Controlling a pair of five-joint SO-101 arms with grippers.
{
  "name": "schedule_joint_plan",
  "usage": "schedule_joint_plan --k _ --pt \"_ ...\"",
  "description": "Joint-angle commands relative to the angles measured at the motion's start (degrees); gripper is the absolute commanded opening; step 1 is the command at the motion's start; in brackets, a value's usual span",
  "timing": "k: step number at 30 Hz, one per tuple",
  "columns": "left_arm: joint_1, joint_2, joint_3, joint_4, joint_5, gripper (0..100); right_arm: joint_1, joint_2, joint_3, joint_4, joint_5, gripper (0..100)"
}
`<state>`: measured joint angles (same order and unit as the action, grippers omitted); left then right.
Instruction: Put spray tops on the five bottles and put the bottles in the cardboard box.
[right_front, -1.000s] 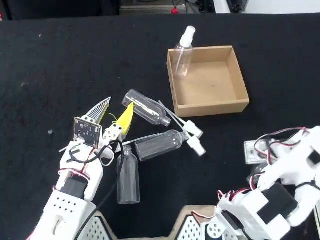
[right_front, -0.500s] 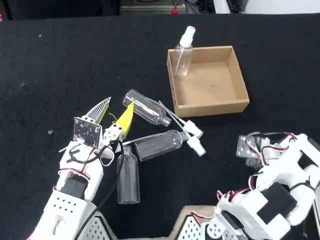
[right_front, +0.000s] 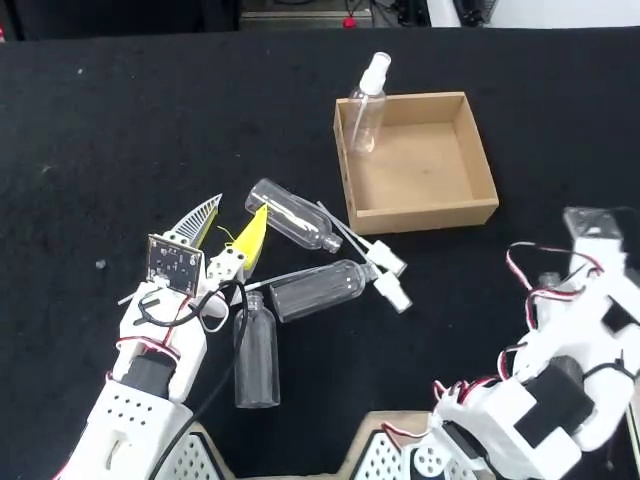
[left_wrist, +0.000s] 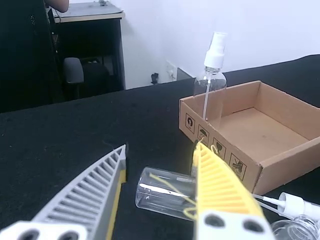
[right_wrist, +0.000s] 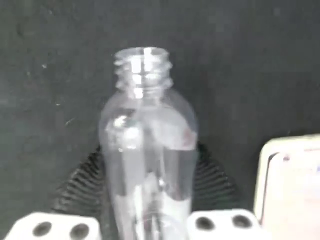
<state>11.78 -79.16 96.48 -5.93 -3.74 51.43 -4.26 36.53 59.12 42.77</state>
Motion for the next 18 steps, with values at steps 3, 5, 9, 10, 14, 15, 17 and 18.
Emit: schedule_joint_plan --k 3,5,9,10,14,15,17,18 --pt "0.22 -0.44 1.01 -1.32 -0.44 21 -2.37 -2.59 -8.04 15.12 -2.90 33.2" --pt "0.22 -0.44 1.01 -1.32 -0.44 21 -3.87 -2.59 -9.89 17.58 -2.99 34.6" --pt "0.22 -0.44 1.01 -1.32 -0.44 21 -5.54 -2.59 -12.18 17.58 -3.43 34.6" --pt "0.22 -0.44 1.01 -1.32 -0.44 21 -5.80 -2.59 -12.35 17.58 -3.43 34.6" --pt "0.22 -0.44 1.01 -1.32 -0.44 21 -5.80 -2.51 -12.09 14.07 -2.90 34.6" --pt "0.22 -0.44 1.01 -1.32 -0.44 21 -5.45 -2.51 -11.91 11.96 -2.37 34.6" --pt "0.22 -0.44 1.01 -1.32 -0.44 21 -5.19 -2.51 -10.59 8.88 0.70 34.6" --pt "0.22 -0.44 1.01 -1.32 -0.44 21 -5.19 -2.51 -9.36 8.18 2.37 34.6"
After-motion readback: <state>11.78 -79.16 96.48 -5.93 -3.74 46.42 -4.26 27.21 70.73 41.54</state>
